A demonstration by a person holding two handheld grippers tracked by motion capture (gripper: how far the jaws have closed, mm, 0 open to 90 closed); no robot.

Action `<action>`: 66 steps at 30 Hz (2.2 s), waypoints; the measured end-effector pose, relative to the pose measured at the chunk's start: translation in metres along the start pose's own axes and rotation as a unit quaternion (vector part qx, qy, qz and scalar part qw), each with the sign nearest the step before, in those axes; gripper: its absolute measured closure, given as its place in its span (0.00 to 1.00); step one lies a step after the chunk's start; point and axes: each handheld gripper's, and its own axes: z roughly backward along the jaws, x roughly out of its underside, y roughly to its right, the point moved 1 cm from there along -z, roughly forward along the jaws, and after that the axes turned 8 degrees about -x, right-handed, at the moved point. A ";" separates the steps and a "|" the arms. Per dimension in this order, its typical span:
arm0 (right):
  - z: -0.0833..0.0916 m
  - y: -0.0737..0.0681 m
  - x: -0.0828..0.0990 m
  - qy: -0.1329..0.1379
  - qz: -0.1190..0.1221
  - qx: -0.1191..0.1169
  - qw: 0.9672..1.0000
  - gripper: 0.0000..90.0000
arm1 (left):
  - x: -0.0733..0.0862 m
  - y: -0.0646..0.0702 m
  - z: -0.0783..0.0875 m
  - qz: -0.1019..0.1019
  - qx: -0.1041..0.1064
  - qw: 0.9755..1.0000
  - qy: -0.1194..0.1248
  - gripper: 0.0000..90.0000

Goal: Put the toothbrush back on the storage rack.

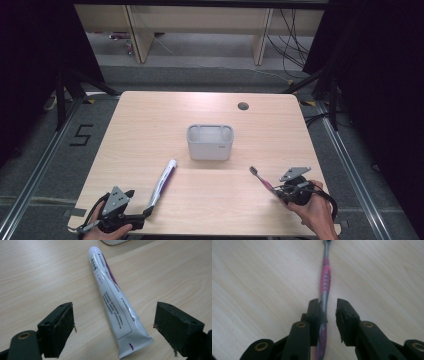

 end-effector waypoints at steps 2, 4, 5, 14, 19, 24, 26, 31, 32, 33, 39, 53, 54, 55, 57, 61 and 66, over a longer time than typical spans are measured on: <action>-0.004 0.001 -0.009 -0.012 -0.004 0.005 1.000 0.79 | 0.000 0.000 0.000 0.000 0.001 1.000 0.001 0.18; -0.006 0.003 -0.013 -0.022 -0.006 0.001 1.000 0.79 | 0.000 0.000 0.000 0.000 0.002 1.000 0.000 0.18; -0.006 0.003 -0.013 -0.022 -0.006 0.001 1.000 0.79 | 0.000 0.000 0.000 0.001 0.003 1.000 0.001 0.18; -0.017 0.007 -0.026 -0.053 -0.006 -0.010 0.999 0.77 | 0.000 -0.001 -0.001 -0.003 0.002 1.000 -0.002 0.18; -0.026 0.007 -0.032 -0.076 -0.014 -0.022 0.997 0.76 | 0.000 -0.001 -0.001 0.003 0.000 1.000 0.003 0.18; -0.032 0.008 -0.037 -0.095 -0.006 -0.023 0.995 0.75 | 0.000 -0.001 -0.001 0.003 0.001 1.000 0.003 0.18; -0.035 0.009 -0.038 -0.104 0.001 -0.024 0.994 0.75 | 0.000 -0.001 -0.001 0.002 -0.001 1.000 0.002 0.18; -0.036 0.010 -0.041 -0.116 0.006 -0.022 0.993 0.78 | 0.000 -0.001 -0.001 0.001 0.000 1.000 0.001 0.18; -0.037 0.011 -0.042 -0.121 0.004 -0.030 0.992 0.81 | 0.000 -0.001 -0.001 0.002 0.000 1.000 0.002 0.18; -0.037 0.011 -0.042 -0.121 0.004 -0.030 0.992 0.81 | 0.000 -0.001 -0.001 0.002 0.000 1.000 0.002 0.18; -0.037 0.013 -0.046 -0.140 -0.001 -0.040 0.989 0.86 | 0.001 -0.001 -0.001 0.003 0.001 1.000 0.002 0.18; -0.041 0.018 -0.053 -0.177 0.019 -0.041 0.983 0.88 | 0.000 -0.001 -0.001 0.003 0.002 1.000 0.003 0.18; -0.041 0.018 -0.053 -0.179 0.025 -0.037 0.983 0.88 | 0.000 -0.001 -0.001 0.003 0.001 1.000 0.003 0.18; -0.041 0.018 -0.053 -0.179 0.025 -0.037 0.983 0.88 | 0.000 -0.001 -0.001 0.003 0.001 1.000 0.003 0.18; -0.040 0.016 -0.053 -0.182 0.023 -0.040 0.982 0.88 | 0.000 -0.001 -0.001 0.001 0.002 1.000 0.002 0.18; -0.035 0.017 -0.053 -0.172 0.019 -0.030 0.984 0.88 | 0.000 -0.001 -0.001 0.000 0.002 1.000 0.001 0.18; -0.021 0.018 -0.055 -0.138 0.031 -0.033 0.989 0.89 | 0.000 -0.001 0.000 0.000 0.002 1.000 0.002 0.18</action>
